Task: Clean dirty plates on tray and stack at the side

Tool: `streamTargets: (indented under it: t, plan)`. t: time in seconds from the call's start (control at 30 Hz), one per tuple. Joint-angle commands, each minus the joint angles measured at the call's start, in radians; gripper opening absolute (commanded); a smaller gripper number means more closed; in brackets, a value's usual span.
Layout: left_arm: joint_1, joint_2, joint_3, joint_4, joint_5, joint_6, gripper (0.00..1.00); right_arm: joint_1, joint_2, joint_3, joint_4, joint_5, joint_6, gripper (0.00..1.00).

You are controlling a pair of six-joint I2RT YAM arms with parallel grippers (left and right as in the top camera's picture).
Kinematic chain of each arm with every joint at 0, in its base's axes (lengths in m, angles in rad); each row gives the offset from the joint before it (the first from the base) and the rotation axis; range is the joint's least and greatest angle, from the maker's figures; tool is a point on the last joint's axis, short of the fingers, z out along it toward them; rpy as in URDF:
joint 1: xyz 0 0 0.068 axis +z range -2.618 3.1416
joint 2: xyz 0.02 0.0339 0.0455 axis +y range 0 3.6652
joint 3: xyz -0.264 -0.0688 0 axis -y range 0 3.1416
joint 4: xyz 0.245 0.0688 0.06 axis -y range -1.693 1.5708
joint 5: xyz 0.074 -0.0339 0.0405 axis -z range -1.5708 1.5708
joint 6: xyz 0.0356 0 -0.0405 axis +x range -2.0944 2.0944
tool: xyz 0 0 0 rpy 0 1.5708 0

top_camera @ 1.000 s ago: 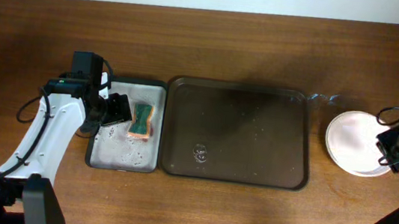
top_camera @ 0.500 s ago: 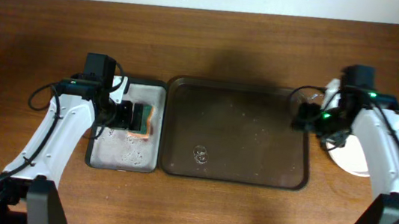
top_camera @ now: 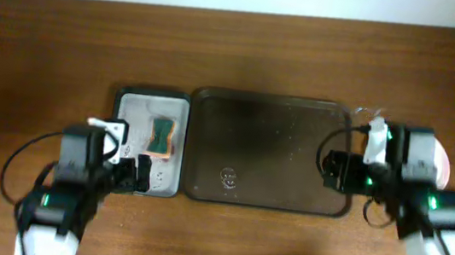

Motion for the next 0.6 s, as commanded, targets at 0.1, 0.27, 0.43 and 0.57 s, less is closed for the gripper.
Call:
streamTargets:
  t: [0.1,0.27,0.43,0.57]
  plan:
    - [0.001,-0.443,-0.114,0.055,0.01,-0.013,1.0,0.005,-0.388,-0.096,-0.024,0.066,0.0,0.99]
    - [0.001,-0.484,-0.114,0.054,0.01,-0.013,1.0,0.005,-0.443,-0.097,-0.024,0.066,0.0,0.99]
    - [0.001,-0.484,-0.114,0.054,0.01,-0.013,1.0,0.005,-0.439,-0.097,-0.024,0.066,0.0,0.99]
    - [0.001,-0.484,-0.114,0.054,0.01,-0.013,1.0,0.005,-0.447,-0.101,-0.025,0.066,0.0,0.99]
